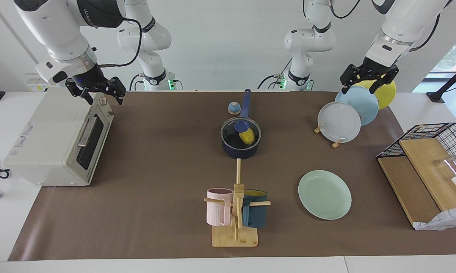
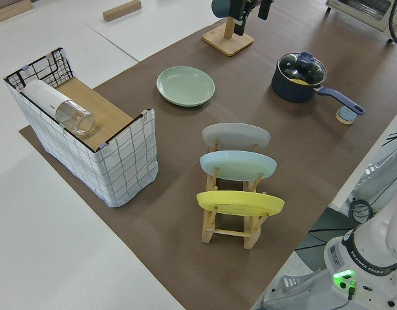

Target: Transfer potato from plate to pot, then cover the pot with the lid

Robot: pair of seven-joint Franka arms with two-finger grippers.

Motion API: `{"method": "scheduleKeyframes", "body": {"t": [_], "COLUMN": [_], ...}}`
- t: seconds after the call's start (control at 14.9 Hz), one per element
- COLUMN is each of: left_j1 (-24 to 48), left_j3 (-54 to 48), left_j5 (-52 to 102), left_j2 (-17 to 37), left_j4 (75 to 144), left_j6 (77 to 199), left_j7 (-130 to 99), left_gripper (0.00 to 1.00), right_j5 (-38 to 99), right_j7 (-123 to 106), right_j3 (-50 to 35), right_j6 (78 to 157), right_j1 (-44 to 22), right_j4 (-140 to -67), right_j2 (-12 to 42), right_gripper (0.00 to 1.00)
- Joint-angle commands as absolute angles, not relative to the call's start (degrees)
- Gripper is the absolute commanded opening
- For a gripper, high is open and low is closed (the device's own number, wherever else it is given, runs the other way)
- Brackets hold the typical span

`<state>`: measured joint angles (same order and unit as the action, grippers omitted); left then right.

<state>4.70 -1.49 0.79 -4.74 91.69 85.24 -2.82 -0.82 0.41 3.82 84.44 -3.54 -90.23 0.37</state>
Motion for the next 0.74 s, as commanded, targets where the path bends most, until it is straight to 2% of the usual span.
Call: {"method": "scheduleKeyframes", "body": {"t": [0.0, 0.67], "left_j1": [4.04, 4.04], "left_j3": [-2.02, -2.02], "left_j5": [1.41, 1.41], "left_j2": [-5.63, -5.62], "left_j4": [92.02, 92.02], "left_j6": [84.37, 84.29], "left_j7": [-3.52, -3.43], "left_gripper": [1.0, 1.0], "right_j5": [0.44, 0.35], "right_j7": [-1.4, -1.23], "right_j3": [3.16, 2.55], "right_j6": [83.85, 85.17], "right_j1": [-1.76, -1.58], "right_j4": [-90.88, -91.14], "right_j2": [-0.53, -0.79], "right_gripper": [1.0, 1.0]}}
